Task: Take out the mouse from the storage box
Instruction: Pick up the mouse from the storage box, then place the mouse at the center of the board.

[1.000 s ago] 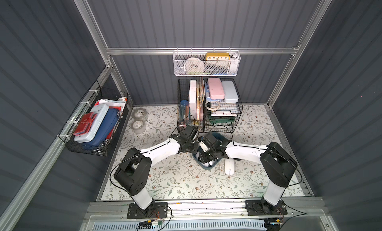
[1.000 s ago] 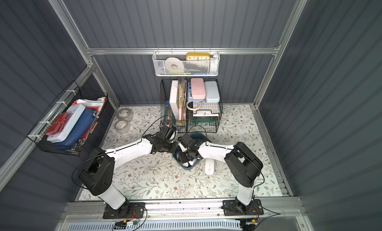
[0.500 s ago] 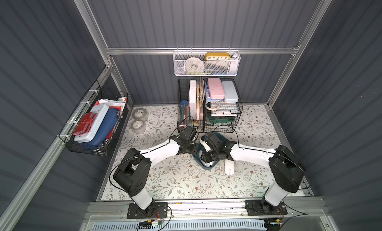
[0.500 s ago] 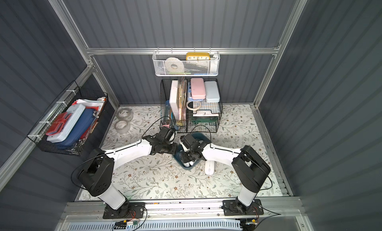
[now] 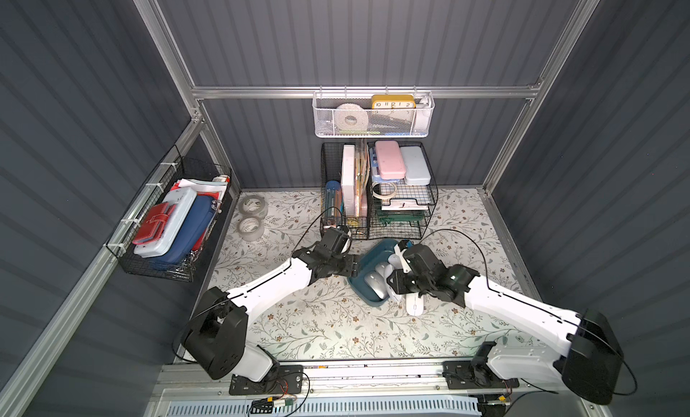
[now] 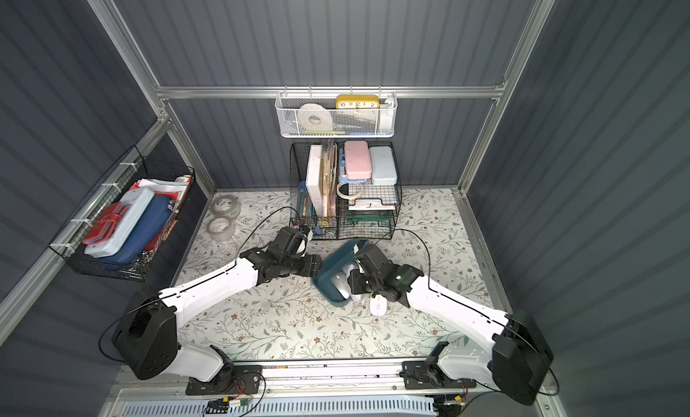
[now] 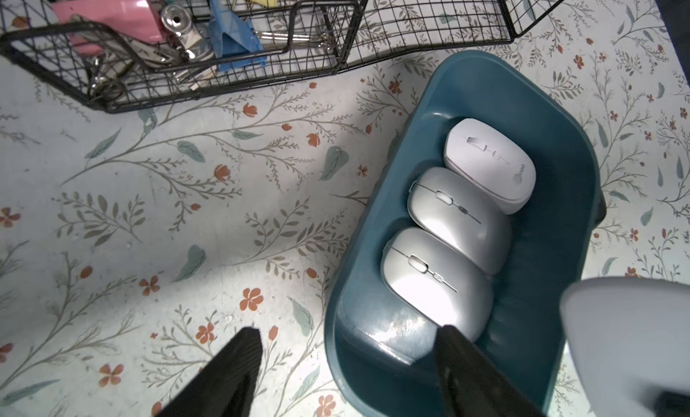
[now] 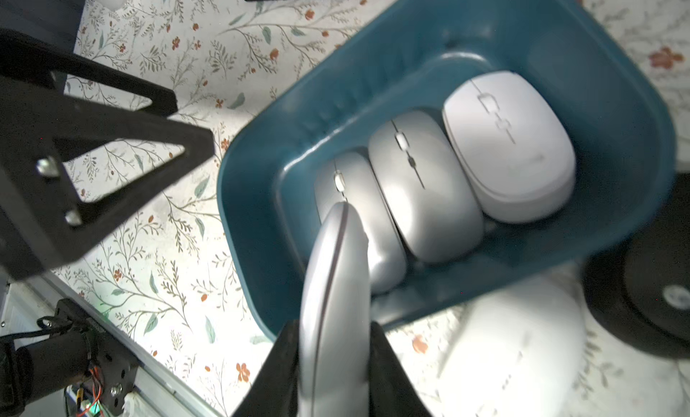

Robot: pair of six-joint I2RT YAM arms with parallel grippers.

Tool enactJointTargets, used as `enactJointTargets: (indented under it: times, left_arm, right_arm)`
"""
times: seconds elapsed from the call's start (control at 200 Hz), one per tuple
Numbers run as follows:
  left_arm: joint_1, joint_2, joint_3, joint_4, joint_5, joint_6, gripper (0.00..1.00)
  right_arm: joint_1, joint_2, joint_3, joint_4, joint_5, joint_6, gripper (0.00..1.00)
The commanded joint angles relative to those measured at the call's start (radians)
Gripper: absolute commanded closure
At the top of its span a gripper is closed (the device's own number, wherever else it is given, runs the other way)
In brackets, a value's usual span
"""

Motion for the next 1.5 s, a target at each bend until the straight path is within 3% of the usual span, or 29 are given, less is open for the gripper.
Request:
enactJointTargets:
  times: [0.0, 0.21, 0.475, 0.675, 1.011, 1.346, 1.496]
  left_arm:
    - [0.001, -0.031, -0.038, -0.002, -0.014, -0.017, 0.21]
    - [0.001, -0.041, -0.046, -0.002, -0.021, -0.016, 0.20]
    - [0.001, -0.044, -0.039, -0.008, -0.027, -0.011, 0.19]
    - [0.001, -0.037, -0.040, -0.009, -0.033, -0.012, 0.19]
    - [0.001, -0.046, -0.043, -0.013, -0.038, -0.009, 0.18]
    - [0.001, -0.043, -0.042, -0.008, -0.031, -0.008, 0.16]
    - [0.002, -0.037, -0.038, -0.010, -0.032, -0.005, 0.16]
  right_arm:
    - [0.000, -0.113, -0.075, -0.056, 0.002, 0.096, 0.81]
    - [0.026, -0.269, -0.225, -0.063, -0.006, 0.197, 0.81]
    - [0.104, -0.332, -0.332, -0.015, 0.005, 0.294, 0.80]
    - [0.173, -0.234, -0.366, 0.134, 0.021, 0.336, 0.80]
    - [0.188, 0.000, -0.314, 0.320, 0.008, 0.350, 0.79]
    - [0.191, 0.052, -0.320, 0.271, 0.051, 0.358, 0.57]
    - [0.191, 0.050, -0.328, 0.243, 0.076, 0.356, 0.54]
